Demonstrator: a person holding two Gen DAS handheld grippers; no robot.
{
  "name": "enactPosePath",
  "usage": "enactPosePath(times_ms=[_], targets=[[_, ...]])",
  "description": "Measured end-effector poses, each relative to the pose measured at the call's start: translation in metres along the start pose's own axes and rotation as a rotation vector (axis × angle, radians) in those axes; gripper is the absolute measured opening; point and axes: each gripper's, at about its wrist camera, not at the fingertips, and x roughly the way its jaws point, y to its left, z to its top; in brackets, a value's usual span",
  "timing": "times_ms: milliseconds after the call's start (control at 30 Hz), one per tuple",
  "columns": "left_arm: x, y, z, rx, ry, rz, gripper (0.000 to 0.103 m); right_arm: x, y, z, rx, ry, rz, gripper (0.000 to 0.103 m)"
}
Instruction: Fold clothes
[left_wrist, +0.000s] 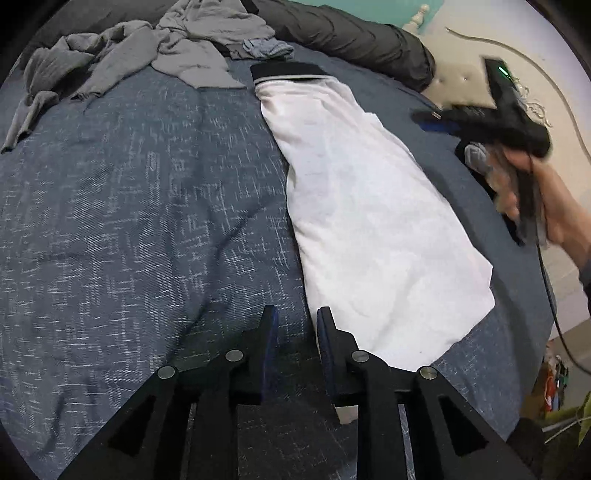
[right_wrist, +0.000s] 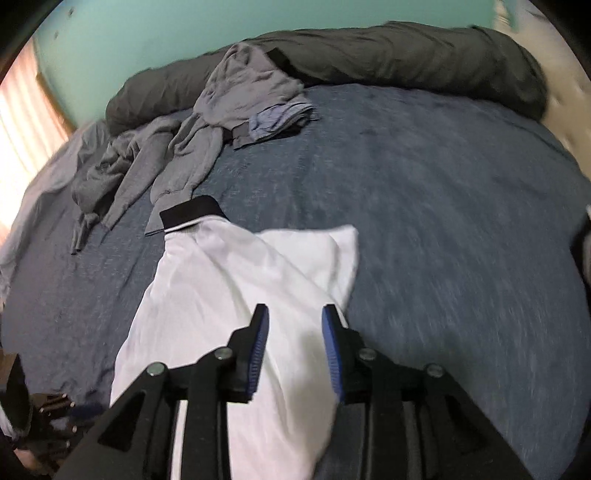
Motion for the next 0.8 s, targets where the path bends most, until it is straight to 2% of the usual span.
enactPosePath(times_ms=[100, 200, 333, 400, 500, 700, 800], targets=[[0.010, -0.003, -0.002, 0.026, 0.024, 0.018, 0.025, 0.027, 0.009, 0.013, -0.055, 0.043, -0.032, 0.036], [0.014, -0.006, -0.003, 0.047, 0.035, 0.030, 0.026, 0.041, 0.010, 0.020, -0.082, 0.043, -0.040, 0.034], [0.014, -0.005, -0.001, 0.042, 0.036, 0.020, 0.027, 0.057, 0.006, 0.022, -0.103, 0.073, -0.032, 0.021], [0.015, -0.003, -0.001, 0.036, 0.037, 0.015, 0.027, 0.060, 0.006, 0.021, -0.113, 0.077, -0.022, 0.010], [0.016, -0.003, -0.001, 0.037, 0.039, 0.014, 0.027, 0.061, 0.003, 0.022, -0.106, 0.071, -0.023, 0.001], [0.018, -0.004, -0.002, 0.056, 0.044, 0.036, 0.027, 0.055, -0.006, 0.035, -0.066, 0.007, -0.084, 0.001], [0.021, -0.004, -0.003, 0.059, 0.050, 0.042, 0.027, 0.062, -0.013, 0.042, -0.032, 0.025, -0.139, 0.001]])
